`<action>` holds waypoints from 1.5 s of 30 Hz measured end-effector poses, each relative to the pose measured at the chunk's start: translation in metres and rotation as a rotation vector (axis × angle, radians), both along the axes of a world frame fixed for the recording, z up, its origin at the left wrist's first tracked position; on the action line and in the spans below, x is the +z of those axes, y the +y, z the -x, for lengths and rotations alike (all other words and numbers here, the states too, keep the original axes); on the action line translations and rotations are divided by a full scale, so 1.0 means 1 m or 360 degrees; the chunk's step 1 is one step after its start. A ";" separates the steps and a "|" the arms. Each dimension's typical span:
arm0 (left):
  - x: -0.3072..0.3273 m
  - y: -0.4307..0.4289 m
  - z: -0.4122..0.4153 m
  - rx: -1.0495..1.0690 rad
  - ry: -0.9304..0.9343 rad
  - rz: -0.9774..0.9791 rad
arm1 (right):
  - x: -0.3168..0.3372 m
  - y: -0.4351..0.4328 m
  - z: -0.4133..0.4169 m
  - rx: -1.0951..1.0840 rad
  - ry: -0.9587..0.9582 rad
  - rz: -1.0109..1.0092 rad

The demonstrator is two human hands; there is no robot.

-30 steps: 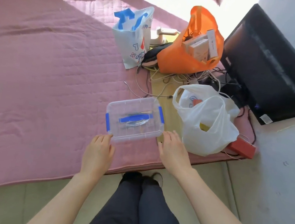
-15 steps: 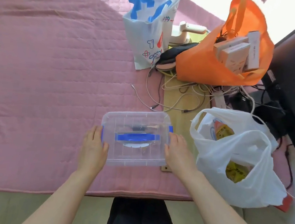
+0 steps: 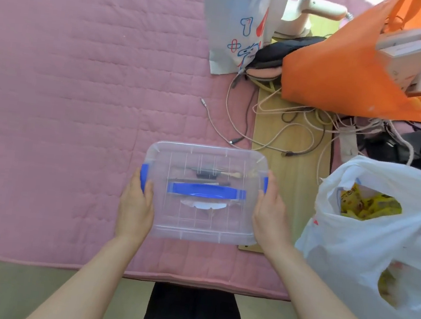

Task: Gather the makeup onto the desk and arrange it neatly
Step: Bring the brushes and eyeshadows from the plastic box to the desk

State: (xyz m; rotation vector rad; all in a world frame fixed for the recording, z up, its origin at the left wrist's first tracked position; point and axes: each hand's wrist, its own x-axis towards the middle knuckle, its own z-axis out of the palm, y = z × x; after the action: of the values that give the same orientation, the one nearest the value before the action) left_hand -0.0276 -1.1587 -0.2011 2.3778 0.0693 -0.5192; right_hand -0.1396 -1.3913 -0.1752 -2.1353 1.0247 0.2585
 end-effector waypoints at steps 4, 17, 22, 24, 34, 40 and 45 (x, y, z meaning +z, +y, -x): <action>-0.010 0.004 0.006 0.0091 -0.0075 0.0054 | -0.013 -0.002 0.003 -0.0127 0.0008 0.0001; -0.010 0.003 0.002 0.0355 -0.0078 0.0086 | -0.034 -0.011 0.010 -0.0375 -0.0042 0.0106; -0.012 0.007 -0.007 0.0557 0.0265 0.0237 | -0.034 -0.010 0.010 -0.0495 -0.0021 0.0011; -0.013 0.010 -0.012 0.0640 0.0360 0.0311 | -0.029 -0.010 0.008 -0.0595 -0.0002 -0.0040; 0.012 -0.014 0.010 -0.0593 -0.0535 0.0085 | -0.001 0.025 0.004 0.0383 -0.0357 0.0439; -0.002 -0.033 0.025 -0.1010 -0.0641 -0.0086 | -0.012 0.050 -0.009 0.0718 -0.0268 0.0582; -0.012 -0.038 0.027 -0.1000 -0.0645 -0.0154 | -0.020 0.052 -0.012 0.0772 -0.0237 0.0651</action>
State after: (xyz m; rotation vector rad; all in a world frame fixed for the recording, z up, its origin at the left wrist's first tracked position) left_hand -0.0546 -1.1966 -0.2136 2.5305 -0.8712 -0.3030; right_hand -0.1274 -1.3391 -0.1953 -2.7152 0.4873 0.1197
